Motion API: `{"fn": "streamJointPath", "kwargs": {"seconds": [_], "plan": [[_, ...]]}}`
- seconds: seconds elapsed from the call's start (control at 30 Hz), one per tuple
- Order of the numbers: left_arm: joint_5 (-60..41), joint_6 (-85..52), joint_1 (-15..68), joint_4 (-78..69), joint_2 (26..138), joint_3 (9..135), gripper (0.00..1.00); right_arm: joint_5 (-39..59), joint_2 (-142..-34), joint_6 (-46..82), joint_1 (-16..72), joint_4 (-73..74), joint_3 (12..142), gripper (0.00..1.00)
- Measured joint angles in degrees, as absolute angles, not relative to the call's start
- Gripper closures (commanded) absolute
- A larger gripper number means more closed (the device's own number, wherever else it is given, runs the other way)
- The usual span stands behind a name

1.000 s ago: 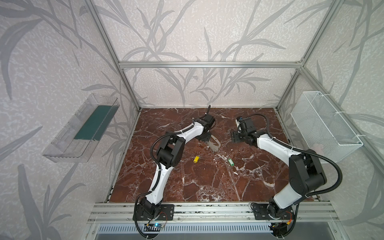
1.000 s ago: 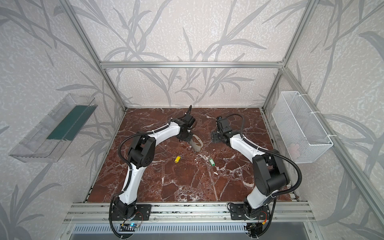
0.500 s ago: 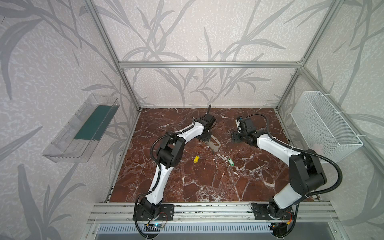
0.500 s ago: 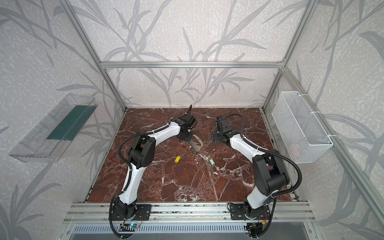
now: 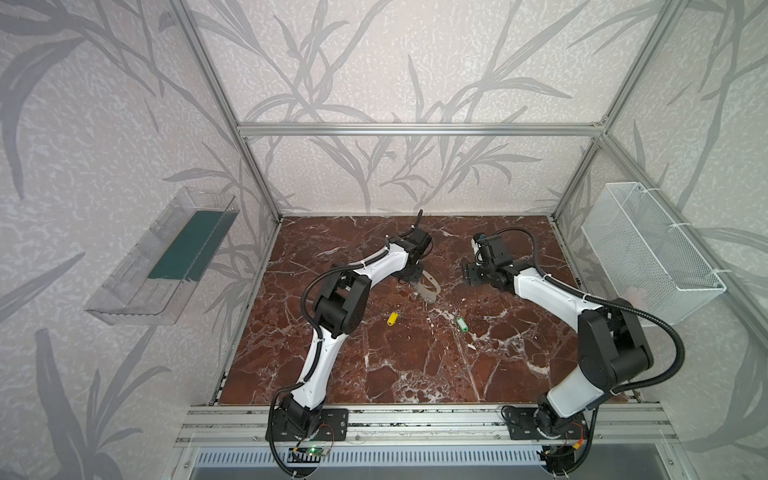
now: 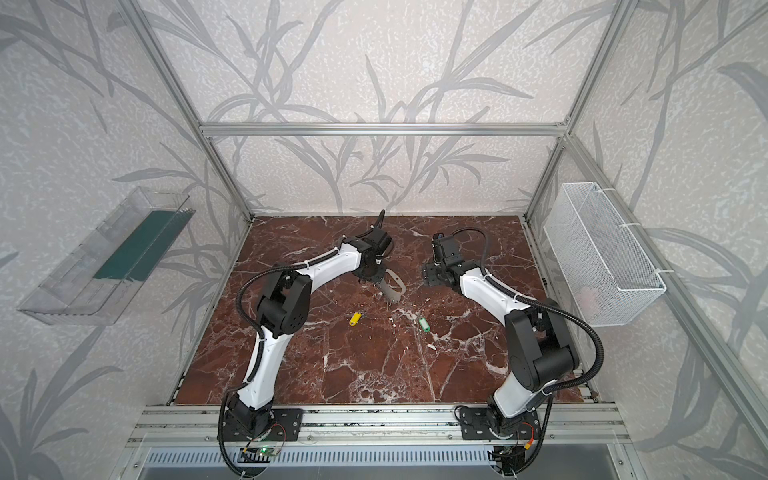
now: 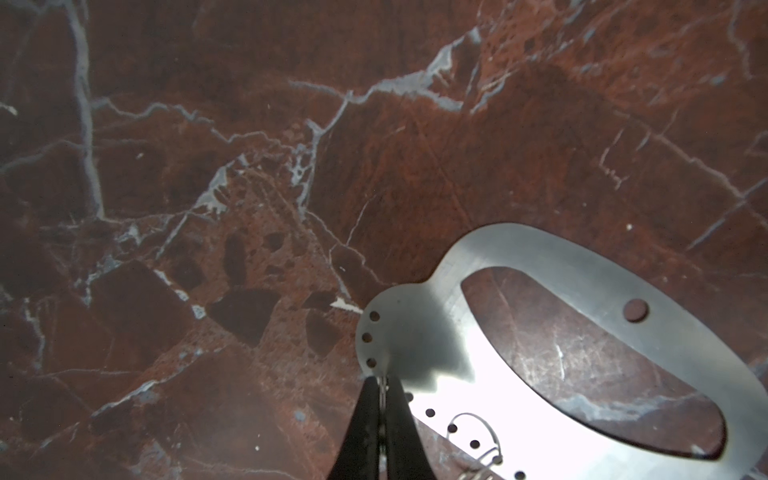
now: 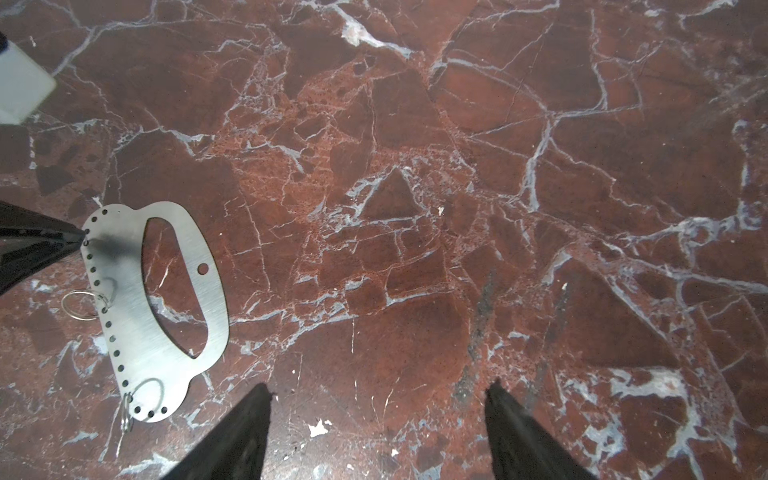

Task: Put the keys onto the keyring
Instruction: 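Lower the left gripper and pinch the silver plate's edge near a ring, then lift the silver plate with the left gripper while the right gripper rises toward it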

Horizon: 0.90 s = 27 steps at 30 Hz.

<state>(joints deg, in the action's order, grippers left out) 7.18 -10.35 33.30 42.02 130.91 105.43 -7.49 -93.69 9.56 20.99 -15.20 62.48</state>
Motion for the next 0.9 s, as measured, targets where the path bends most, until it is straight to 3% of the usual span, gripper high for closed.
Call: {"fn": "streamJointPath", "kwargs": {"seconds": [0.07,0.37,0.63,0.9], "plan": [[7.3,-10.1,33.3,42.0,130.9,105.4,1.0,-7.5,-93.7,9.6,21.0,-15.3,62.5,0.21],[8.7,-8.6,33.3,40.4,128.2,103.4,1.0,-6.9,-93.7,9.6,21.0,-15.3,62.3,0.21],[8.6,-3.2,33.4,25.1,110.2,88.6,1.0,-2.0,-90.1,9.9,21.0,-14.0,60.9,0.21],[1.1,0.4,33.3,2.4,92.9,71.0,1.0,7.5,-83.0,11.0,20.9,-7.0,58.9,0.21]]}}
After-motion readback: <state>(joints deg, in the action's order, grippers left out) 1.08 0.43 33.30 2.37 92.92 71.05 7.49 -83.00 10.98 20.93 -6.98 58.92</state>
